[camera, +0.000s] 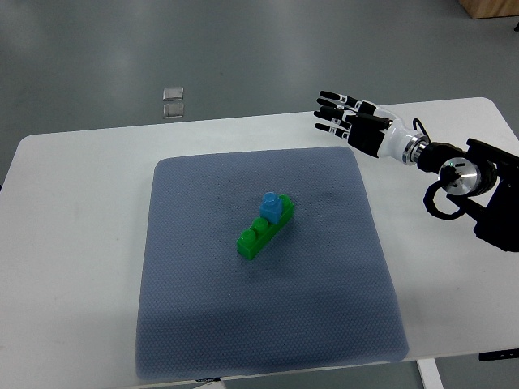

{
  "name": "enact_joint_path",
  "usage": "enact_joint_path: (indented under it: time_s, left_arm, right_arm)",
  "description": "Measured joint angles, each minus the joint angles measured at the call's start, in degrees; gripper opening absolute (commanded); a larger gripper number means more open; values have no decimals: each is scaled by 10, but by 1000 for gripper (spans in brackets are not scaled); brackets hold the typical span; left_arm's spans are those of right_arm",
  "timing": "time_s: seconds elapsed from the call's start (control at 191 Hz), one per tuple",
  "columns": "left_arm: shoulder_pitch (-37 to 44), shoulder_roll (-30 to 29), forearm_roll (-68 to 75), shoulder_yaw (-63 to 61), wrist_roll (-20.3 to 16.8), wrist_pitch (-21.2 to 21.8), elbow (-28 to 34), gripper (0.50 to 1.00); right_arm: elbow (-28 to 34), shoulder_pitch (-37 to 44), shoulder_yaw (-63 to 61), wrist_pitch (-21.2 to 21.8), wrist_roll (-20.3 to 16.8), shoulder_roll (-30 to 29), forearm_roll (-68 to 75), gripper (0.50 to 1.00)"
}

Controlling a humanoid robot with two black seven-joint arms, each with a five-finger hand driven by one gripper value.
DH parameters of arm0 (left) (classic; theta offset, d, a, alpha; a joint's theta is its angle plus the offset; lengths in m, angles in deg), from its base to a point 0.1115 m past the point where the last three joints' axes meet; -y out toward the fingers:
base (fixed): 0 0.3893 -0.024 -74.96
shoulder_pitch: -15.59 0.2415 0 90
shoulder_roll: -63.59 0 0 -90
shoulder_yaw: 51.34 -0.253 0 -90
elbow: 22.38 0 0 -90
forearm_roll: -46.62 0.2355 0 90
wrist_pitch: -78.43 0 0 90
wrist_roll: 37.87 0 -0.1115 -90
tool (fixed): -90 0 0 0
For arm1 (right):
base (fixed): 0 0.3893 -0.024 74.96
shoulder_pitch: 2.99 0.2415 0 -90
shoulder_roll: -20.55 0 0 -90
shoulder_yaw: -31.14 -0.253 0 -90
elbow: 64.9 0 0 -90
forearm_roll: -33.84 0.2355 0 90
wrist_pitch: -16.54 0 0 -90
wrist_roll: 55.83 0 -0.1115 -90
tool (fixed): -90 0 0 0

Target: Stack blue block on green block with right hand

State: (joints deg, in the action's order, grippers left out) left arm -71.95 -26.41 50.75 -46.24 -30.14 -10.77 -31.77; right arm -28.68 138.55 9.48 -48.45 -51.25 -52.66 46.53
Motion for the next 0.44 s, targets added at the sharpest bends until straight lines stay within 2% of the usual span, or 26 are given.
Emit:
enact_joint_path:
  time_s: [0.444]
  left_arm:
    - [0, 0, 0, 0, 0, 0, 0, 1000]
  right_arm:
    - [0, -18, -3, 2, 10, -16, 3, 926]
